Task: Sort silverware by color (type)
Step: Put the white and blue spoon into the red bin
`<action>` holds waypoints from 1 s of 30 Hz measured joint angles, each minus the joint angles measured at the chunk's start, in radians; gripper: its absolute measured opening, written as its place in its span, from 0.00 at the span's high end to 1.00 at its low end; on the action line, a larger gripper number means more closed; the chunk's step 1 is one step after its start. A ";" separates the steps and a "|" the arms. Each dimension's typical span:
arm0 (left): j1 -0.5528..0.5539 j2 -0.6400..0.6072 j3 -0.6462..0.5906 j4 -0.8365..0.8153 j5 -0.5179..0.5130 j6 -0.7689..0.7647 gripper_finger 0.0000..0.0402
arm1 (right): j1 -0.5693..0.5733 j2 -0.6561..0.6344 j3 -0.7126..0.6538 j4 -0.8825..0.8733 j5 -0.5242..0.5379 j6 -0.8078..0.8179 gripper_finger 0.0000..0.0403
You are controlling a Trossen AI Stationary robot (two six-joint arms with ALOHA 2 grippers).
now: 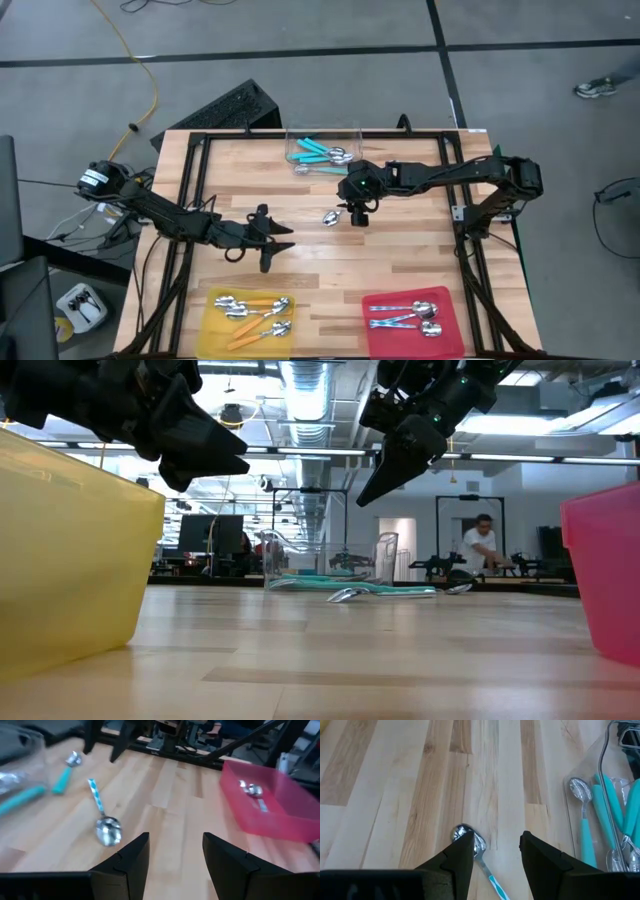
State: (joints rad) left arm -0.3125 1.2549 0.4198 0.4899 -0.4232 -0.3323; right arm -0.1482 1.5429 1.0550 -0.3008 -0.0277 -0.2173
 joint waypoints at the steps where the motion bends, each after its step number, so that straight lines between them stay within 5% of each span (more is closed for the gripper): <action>1: 0.002 0.000 0.000 -0.002 -0.017 0.017 0.58 | 0.000 0.000 0.000 0.000 0.000 0.000 0.55; 13: 0.001 -0.028 0.035 0.104 0.077 -0.099 0.58 | 0.010 0.000 0.079 -0.069 0.000 -0.016 0.51; 21: -0.016 -0.034 0.096 0.100 0.121 -0.117 0.58 | 0.021 0.000 0.210 -0.254 0.001 -0.089 0.37; 30: -0.033 -0.034 0.110 0.097 0.262 -0.137 0.58 | 0.018 0.019 0.223 -0.450 0.040 -0.161 0.35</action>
State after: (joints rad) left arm -0.3460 1.2205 0.5297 0.5873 -0.1608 -0.4694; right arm -0.1302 1.5622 1.2776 -0.7503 0.0124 -0.3786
